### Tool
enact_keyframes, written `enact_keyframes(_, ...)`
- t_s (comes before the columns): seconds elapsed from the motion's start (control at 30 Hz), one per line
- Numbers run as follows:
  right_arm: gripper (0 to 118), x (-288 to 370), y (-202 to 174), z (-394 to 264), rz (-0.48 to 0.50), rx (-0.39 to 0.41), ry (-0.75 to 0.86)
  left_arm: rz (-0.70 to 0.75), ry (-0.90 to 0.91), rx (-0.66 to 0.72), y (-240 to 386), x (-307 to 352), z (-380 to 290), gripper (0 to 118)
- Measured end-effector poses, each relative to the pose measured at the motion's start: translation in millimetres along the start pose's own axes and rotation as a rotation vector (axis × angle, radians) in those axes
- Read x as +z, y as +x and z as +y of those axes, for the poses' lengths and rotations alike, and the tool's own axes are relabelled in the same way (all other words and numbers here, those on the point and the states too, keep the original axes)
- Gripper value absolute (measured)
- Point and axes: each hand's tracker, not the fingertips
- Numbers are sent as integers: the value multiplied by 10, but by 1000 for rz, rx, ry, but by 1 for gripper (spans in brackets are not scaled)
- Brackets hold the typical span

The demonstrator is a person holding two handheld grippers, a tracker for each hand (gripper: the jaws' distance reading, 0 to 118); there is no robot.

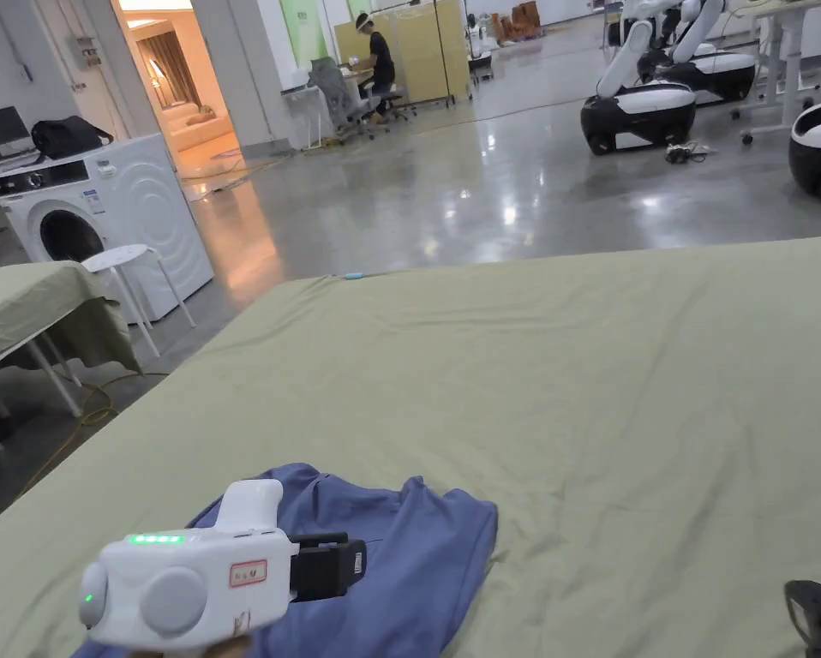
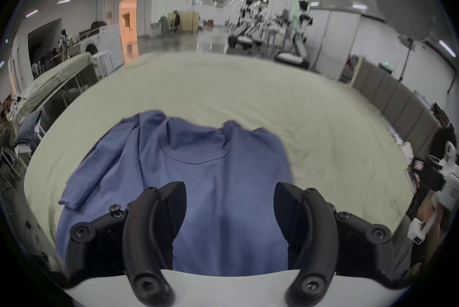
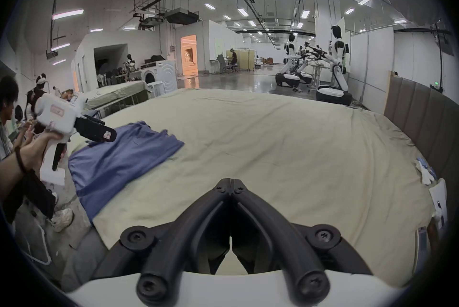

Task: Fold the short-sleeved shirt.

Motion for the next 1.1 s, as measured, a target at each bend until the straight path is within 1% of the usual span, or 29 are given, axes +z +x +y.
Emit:
enact_keyframes(0.03,0,3,62,-27,-11,-13,-8,35,-18,-10,-42,-137,23,74)
enact_keyframes(0.07,0,0,124,-54,-17,-30,-16,58,-48,-55,-66,-262,39,74)
enact_keyframes(0.1,0,4,160,-64,-22,-51,-25,61,-82,-75,-91,-372,47,74)
enact_keyframes(0.17,0,-13,252,-102,-36,-86,-36,69,-175,-30,-155,-607,23,74)
enact_keyframes(0.2,0,-11,281,-113,-36,-92,-33,60,-189,-16,-178,-690,10,73)
enact_keyframes(0.27,0,-11,319,-107,-40,-101,-43,49,-275,21,-212,-861,-55,72)
enact_keyframes(0.33,0,0,338,-123,-48,-101,-43,71,-226,21,-172,-863,-72,70)
enact_keyframes(0.37,0,-7,347,-127,-49,-99,-45,82,-230,33,-142,-871,-65,64)
enact_keyframes(0.4,0,-10,356,-137,-49,-100,-49,96,-235,20,-123,-861,-78,47)
enact_keyframes(0.47,0,-25,374,-166,-38,-123,-57,85,-225,-10,-80,-850,-59,9)
enact_keyframes(0.53,0,-16,392,-190,-26,-142,-70,91,-215,-14,-18,-884,-50,8)
enact_keyframes(0.63,0,95,407,-217,-24,-143,-62,109,-221,-14,-26,-892,-30,7)
enact_keyframes(0.73,0,203,471,-220,-31,-145,-53,58,-151,98,-103,-676,83,6)
enact_keyframes(0.77,0,233,517,-228,-36,-147,-46,54,-69,130,-87,-532,170,5)
enact_keyframes(0.83,0,269,587,-219,-49,-176,-31,6,8,170,-22,-296,415,5)
enact_keyframes(0.9,0,312,670,-205,-42,-228,-13,41,52,110,120,-142,695,5)
enact_keyframes(0.93,0,348,704,-199,-44,-246,-3,31,120,89,224,-53,819,5)
enact_keyframes(0.97,0,391,732,-195,-50,-257,8,-32,168,80,333,10,959,5)
enact_keyframes(1.03,0,472,777,-192,-72,-258,18,-81,231,92,613,74,1269,5)
enact_keyframes(1.1,0,557,830,-188,-104,-238,17,-154,279,22,1035,104,1577,5)
